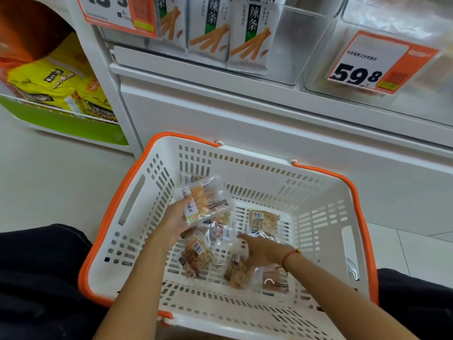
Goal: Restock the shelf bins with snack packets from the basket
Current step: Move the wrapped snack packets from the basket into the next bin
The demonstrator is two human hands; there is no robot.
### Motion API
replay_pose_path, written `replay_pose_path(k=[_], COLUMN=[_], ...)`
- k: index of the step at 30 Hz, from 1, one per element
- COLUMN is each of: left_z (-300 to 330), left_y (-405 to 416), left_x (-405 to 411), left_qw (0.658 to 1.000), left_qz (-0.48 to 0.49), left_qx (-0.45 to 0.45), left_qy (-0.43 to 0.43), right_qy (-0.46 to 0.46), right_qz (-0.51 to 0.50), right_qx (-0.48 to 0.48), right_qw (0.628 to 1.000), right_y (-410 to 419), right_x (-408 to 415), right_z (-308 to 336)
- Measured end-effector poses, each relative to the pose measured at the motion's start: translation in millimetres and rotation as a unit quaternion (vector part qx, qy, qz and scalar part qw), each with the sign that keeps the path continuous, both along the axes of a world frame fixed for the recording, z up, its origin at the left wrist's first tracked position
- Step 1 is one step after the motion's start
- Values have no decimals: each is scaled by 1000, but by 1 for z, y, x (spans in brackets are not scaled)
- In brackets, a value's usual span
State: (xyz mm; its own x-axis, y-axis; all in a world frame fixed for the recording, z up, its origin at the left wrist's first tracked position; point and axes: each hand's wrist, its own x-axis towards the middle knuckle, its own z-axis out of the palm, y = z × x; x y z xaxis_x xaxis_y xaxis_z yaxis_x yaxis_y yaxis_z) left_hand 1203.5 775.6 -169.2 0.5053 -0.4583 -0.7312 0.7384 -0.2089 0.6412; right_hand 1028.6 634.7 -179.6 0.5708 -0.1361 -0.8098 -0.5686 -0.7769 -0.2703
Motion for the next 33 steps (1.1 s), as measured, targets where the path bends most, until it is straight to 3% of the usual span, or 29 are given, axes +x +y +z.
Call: replay_pose_path(k=[5, 8, 12, 16, 18, 19, 21, 22, 25, 28, 33], left_z=[-2, 2, 11, 25, 26, 27, 28, 25, 24, 18, 5], left_y=[-1, -5, -15, -26, -28, -28, -28, -28, -29, -28, -24], left_x=[-3, -9, -20, -33, -36, -37, -37, -36, -36, -30, -23], left_qw=[999, 994, 987, 966, 964, 963, 959, 958, 956, 957, 966], left_qz=[-24, -80, -147, -254, -264, -267, -280, -283, -290, -291, -256], left_qx=[32, 50, 36, -38, -43, -42, -32, -30, -37, -11, 40], left_qy=[-31, -55, -50, -14, -5, -6, -18, -20, -1, -4, -9], right_qy=[-59, -39, -3, 16, -8, -30, -93, -130, -268, -318, -273], right_qz=[-13, -128, -312, -378, -383, -357, -265, -242, -264, -230, -244], right_qx=[24, 94, 249, 347, 330, 289, 132, 68, -6, 1, 115], right_qw=[998, 987, 917, 858, 863, 888, 951, 959, 926, 920, 923], right_y=[-36, -56, -70, -66, -65, -67, -65, -63, -62, -72, -85], right_x=[6, 15, 26, 34, 37, 38, 37, 37, 35, 33, 26], right_z=[67, 113, 141, 141, 135, 130, 123, 119, 113, 117, 118])
